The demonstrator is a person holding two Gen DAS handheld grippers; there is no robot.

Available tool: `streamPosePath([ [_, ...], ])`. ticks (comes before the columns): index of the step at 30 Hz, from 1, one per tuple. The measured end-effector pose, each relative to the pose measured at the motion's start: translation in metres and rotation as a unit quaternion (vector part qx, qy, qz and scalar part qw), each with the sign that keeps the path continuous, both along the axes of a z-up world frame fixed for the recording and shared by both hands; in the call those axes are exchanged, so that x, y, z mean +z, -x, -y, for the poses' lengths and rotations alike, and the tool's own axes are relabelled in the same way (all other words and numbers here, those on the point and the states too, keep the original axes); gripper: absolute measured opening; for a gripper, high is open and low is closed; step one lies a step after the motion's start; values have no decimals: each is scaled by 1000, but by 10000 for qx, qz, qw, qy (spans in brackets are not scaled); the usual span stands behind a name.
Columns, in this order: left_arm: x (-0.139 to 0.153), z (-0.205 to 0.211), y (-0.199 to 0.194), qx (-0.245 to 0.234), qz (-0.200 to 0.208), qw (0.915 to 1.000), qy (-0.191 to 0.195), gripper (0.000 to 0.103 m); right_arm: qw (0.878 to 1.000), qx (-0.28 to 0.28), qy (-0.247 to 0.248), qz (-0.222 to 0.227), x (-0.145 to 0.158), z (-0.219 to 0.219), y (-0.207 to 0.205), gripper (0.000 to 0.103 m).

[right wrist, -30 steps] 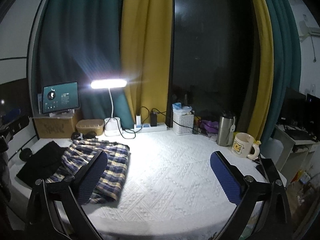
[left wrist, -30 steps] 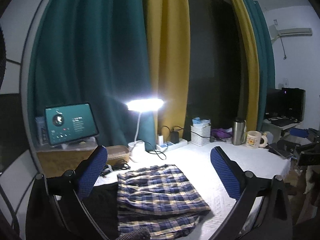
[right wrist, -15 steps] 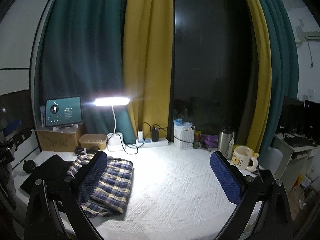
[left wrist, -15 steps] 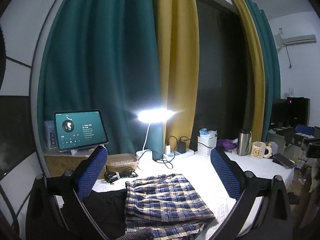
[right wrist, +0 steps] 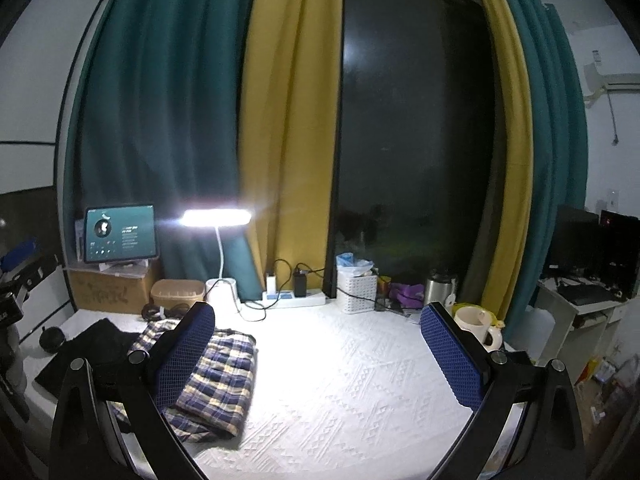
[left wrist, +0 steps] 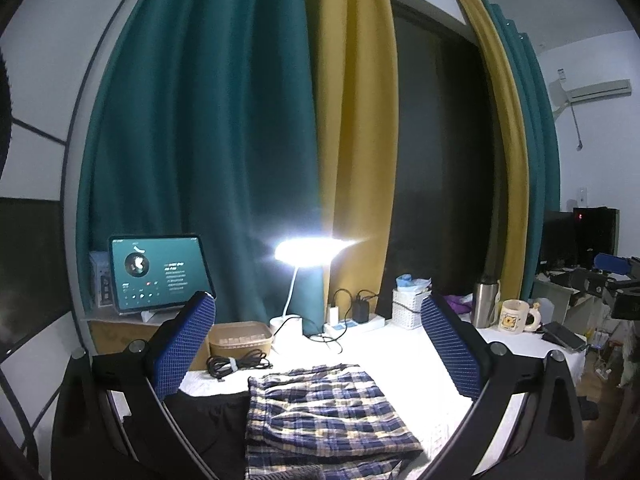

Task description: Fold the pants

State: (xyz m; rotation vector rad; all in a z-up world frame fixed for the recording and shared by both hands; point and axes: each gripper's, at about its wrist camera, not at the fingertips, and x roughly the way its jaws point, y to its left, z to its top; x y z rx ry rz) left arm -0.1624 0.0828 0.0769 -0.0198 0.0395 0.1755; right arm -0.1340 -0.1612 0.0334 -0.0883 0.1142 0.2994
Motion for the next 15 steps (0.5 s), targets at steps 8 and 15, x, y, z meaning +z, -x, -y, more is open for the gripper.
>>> streamPosePath([
  [8, 8, 6, -6, -92, 83, 9999, -2, 102, 9997, -201, -124, 65, 6, 12, 1, 103],
  [15, 10, 9, -8, -86, 80, 9999, -74, 102, 9995, -255, -169, 50, 5, 17, -2, 103],
])
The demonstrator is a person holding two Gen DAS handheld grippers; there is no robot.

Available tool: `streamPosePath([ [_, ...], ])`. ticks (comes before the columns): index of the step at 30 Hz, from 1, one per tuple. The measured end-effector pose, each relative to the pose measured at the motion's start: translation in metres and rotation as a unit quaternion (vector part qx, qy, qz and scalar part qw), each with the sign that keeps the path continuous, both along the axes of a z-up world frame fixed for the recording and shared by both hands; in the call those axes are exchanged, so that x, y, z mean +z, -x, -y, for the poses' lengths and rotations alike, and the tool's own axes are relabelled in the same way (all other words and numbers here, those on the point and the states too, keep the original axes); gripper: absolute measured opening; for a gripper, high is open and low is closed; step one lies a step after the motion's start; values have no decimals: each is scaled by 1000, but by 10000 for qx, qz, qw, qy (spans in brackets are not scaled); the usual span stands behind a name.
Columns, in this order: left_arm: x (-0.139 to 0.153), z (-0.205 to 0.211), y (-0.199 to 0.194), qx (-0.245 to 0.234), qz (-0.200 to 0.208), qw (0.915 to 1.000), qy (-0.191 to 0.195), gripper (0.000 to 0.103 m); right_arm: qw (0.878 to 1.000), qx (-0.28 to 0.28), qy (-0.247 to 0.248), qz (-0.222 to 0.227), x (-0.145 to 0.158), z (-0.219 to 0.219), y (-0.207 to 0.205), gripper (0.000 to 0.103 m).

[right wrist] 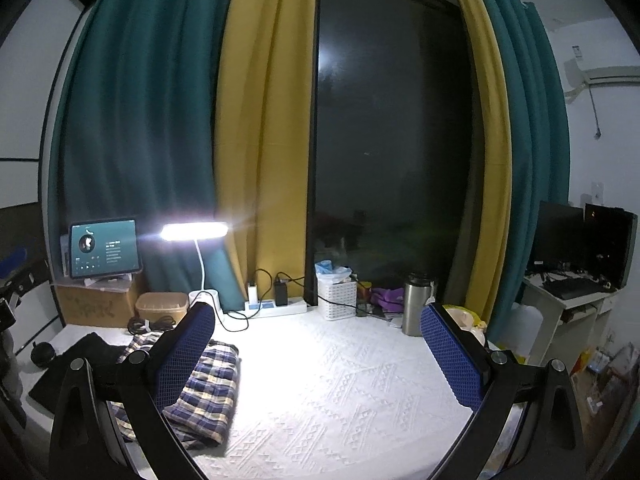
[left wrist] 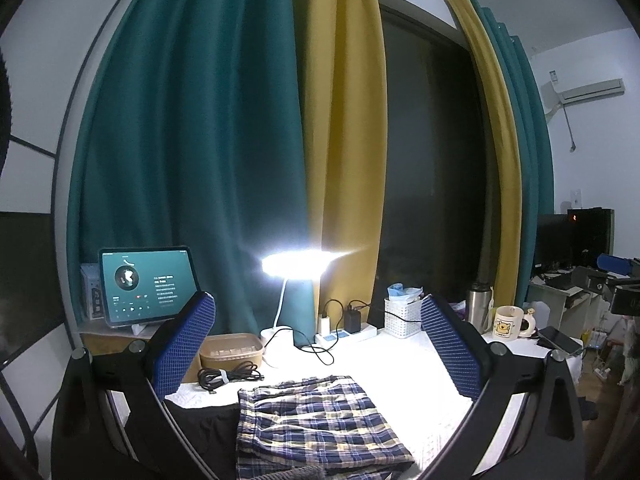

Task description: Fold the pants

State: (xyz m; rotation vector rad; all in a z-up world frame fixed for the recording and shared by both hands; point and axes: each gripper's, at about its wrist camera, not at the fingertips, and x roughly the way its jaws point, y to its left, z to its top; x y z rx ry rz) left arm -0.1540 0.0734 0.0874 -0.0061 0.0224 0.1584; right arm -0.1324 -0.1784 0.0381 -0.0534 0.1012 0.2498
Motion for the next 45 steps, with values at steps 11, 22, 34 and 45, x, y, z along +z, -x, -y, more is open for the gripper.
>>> streamPosePath([
  [11, 0, 1, -1, -24, -19, 10000, -2, 102, 10000, -64, -37, 3, -2, 3, 0, 103],
  [22, 1, 4, -2, -28, -44, 10000, -22, 102, 10000, -66, -31, -12, -3, 1, 1, 103],
  [34, 0, 8, 0, 3, -72, 10000, -21, 102, 10000, -23, -24, -22, -4, 1, 2, 103],
  [45, 0, 9, -1, -4, -96, 10000, -20, 102, 10000, 7, -11, -35, -4, 2, 0, 103],
])
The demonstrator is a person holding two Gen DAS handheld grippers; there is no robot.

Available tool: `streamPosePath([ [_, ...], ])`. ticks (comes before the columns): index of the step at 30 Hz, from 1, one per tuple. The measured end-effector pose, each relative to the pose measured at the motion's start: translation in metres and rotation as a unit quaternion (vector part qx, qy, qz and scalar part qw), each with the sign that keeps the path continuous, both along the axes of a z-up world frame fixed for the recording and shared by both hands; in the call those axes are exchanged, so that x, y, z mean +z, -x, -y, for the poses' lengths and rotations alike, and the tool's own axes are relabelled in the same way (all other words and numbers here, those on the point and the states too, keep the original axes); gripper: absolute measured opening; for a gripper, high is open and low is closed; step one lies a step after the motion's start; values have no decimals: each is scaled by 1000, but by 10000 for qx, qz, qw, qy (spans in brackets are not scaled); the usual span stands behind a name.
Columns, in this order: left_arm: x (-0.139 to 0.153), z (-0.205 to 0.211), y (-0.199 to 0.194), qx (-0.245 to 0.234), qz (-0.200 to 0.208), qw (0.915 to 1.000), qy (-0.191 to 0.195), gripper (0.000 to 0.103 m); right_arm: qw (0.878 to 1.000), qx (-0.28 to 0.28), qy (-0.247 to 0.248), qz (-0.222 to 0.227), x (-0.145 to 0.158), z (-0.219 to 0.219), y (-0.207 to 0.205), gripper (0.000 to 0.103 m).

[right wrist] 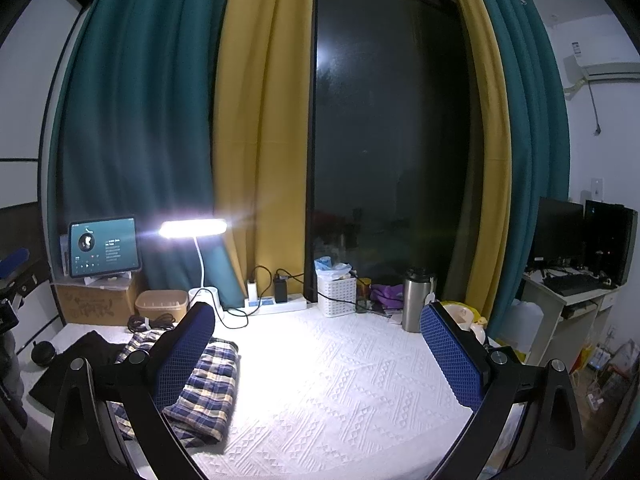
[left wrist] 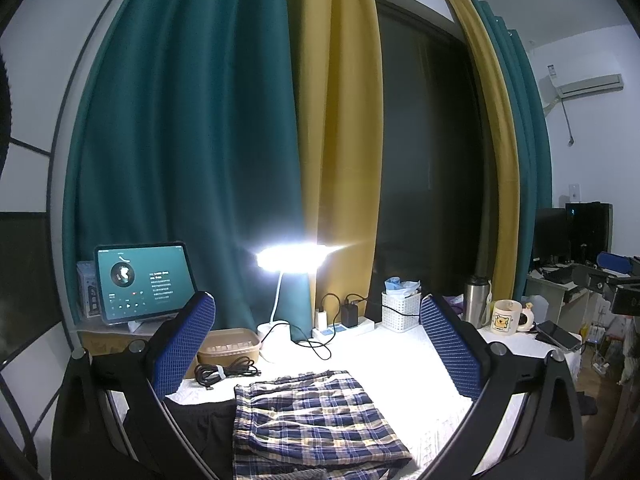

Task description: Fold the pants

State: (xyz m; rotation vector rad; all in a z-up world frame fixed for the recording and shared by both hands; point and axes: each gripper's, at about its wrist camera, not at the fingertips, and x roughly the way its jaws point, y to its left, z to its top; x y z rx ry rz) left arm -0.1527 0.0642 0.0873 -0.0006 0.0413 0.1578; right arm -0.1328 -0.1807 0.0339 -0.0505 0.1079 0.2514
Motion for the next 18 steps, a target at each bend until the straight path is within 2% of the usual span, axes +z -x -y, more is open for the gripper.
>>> streamPosePath([
  [18, -1, 0, 2, 8, -70, 10000, -4, 102, 10000, 49, 1, -27, -1, 2, -2, 103],
])
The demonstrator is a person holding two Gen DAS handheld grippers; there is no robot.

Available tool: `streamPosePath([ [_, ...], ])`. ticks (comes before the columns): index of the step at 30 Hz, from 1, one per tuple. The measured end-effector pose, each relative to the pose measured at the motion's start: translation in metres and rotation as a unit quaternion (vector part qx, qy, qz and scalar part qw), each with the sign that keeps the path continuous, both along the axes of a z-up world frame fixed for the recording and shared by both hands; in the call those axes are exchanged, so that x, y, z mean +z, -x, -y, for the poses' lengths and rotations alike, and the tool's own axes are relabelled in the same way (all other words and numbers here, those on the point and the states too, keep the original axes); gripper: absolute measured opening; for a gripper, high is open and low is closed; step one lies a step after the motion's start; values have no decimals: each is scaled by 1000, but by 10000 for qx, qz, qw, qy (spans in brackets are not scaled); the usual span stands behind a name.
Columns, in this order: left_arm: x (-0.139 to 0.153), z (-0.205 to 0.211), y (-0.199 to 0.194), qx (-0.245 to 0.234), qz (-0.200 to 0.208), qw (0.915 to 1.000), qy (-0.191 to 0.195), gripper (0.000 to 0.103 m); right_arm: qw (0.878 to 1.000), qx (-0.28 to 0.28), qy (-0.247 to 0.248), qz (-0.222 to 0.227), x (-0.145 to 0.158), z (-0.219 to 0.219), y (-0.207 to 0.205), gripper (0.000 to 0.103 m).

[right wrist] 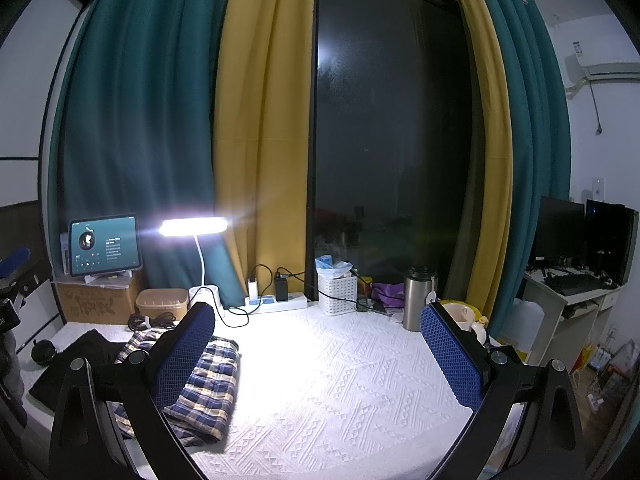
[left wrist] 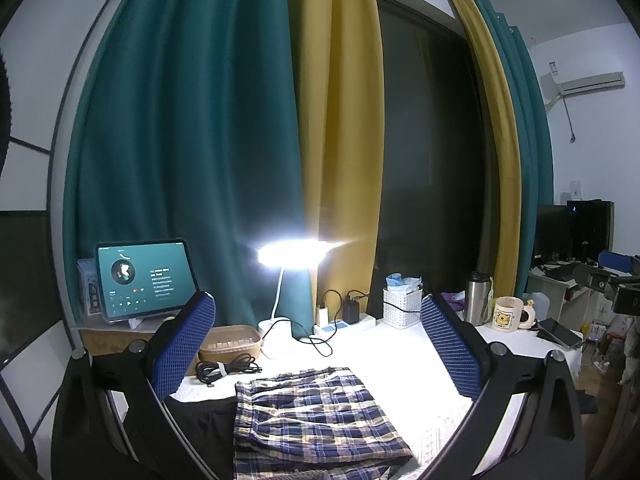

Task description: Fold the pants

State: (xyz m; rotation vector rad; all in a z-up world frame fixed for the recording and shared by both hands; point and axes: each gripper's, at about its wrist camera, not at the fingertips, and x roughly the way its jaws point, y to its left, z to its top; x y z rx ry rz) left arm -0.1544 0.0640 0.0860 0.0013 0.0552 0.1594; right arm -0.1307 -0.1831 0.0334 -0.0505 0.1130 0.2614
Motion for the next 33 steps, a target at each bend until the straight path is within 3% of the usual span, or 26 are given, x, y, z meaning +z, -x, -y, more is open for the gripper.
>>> streamPosePath([
  [33, 4, 8, -2, -60, -56, 10000, 5, 102, 10000, 19, 19, -19, -2, 3, -4, 103],
])
